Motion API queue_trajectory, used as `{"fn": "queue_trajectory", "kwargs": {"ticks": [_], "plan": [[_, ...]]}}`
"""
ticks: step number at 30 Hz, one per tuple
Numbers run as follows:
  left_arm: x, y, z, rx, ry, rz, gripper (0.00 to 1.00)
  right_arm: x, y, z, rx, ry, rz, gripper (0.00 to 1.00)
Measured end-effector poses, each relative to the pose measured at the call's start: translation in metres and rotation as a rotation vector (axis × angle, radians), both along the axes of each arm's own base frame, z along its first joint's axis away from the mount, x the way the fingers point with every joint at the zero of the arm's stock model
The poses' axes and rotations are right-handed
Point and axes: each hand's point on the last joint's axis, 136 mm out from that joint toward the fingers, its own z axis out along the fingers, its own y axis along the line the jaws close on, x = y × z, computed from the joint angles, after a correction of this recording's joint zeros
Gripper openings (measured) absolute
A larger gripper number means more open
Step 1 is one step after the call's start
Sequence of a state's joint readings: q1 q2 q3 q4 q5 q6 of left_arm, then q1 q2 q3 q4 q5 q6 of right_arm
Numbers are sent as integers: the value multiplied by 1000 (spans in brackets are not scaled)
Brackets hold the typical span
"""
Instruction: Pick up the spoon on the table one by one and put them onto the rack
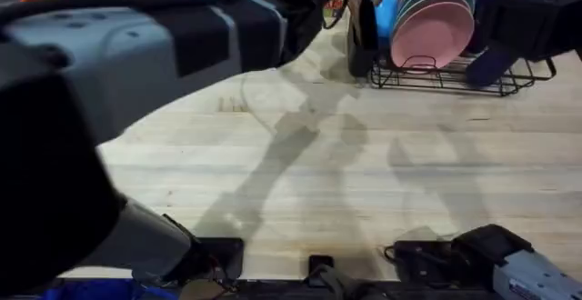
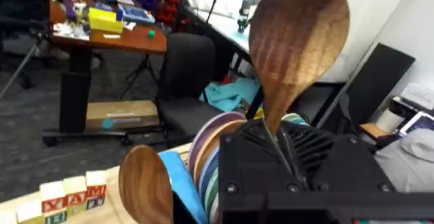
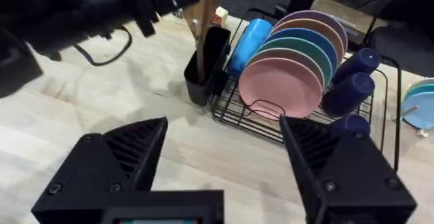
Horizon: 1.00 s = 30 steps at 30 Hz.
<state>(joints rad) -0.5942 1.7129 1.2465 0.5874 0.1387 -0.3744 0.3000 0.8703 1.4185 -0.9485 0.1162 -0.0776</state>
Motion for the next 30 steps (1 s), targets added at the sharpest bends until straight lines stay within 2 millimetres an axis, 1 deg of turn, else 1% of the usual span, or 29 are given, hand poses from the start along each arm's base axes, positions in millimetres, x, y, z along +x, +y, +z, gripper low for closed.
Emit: {"fn": "queue_trajectory", "kwargs": {"ticks": [8, 15, 18, 19, 26, 30], "plan": [[11, -14, -42, 41, 60, -10, 44, 0, 0, 0, -1, 0, -2, 997], [17, -19, -71, 77, 112, -11, 44, 1, 0, 1, 0, -6, -3, 997], [17, -21, -89, 113, 164, -13, 44, 1, 0, 2, 1, -10, -3, 997], [16, -22, -106, 149, 216, -16, 44, 3, 0, 5, 4, -22, -3, 998], [11, -19, -130, 205, 298, -17, 44, 3, 0, 5, 5, -24, -3, 996], [10, -18, -137, 223, 323, -17, 44, 3, 0, 5, 5, -24, -3, 998]]}}
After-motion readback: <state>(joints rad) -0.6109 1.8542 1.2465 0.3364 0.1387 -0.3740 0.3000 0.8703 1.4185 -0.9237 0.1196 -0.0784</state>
